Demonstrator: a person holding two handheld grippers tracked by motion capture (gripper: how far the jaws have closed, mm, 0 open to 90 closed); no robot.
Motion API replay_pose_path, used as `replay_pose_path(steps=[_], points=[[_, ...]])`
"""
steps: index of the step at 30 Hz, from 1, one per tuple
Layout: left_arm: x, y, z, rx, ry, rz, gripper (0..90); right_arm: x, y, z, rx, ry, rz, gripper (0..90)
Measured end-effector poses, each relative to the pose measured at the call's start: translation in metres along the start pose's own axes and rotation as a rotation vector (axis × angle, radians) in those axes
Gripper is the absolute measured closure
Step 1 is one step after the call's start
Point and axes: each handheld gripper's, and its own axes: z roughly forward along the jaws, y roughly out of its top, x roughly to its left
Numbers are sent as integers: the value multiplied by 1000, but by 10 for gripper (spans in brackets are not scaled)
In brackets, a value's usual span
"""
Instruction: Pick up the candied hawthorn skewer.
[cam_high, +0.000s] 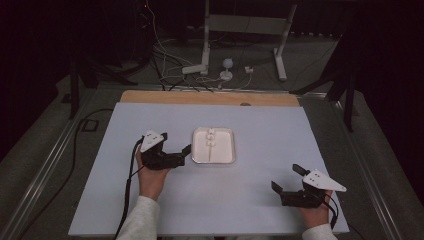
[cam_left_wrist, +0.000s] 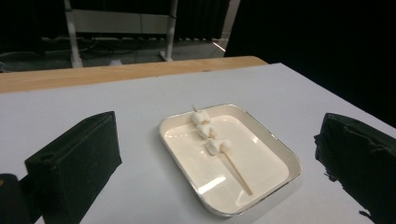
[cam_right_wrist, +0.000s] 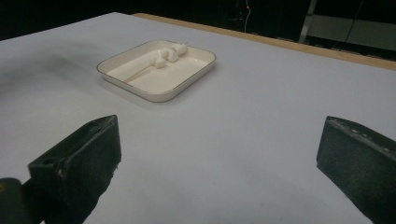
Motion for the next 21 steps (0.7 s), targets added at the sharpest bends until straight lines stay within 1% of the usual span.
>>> replay_pose_path(steps=[3,4,5,7,8,9,11,13,18,20,21], points=[[-2,-1,11,17,-12,-6,8,0,0,0,0,0,2,0],[-2,-1,11,17,-12,-6,8,0,0,0,1,0,1,0],[-3,-2,17,27,-19,-16,12,0,0,0,2,1,0,0],[-3,-2,19,33,-21,-20,13,0,0,1,2,2,0,0],[-4,-3,25,44,-30,-27,13,0,0,1,4,2,-1,0],[-4,-3,25,44,-30,-27,13,0,0,1,5,3,-1,0],[-6,-4,33,66,-35,-26,13,0,0,1,6,3,-1,0],[-7,-4,36,73,-36,-26,13,0,0,1,6,4,-1,0],[-10,-9,50,104,-43,-40,13,0,-1,1,8,5,2,0],[-12,-11,56,131,-46,-46,19,0,-1,1,8,6,1,0],[-12,-13,61,149,-51,-55,34,0,-1,1,8,6,1,0]])
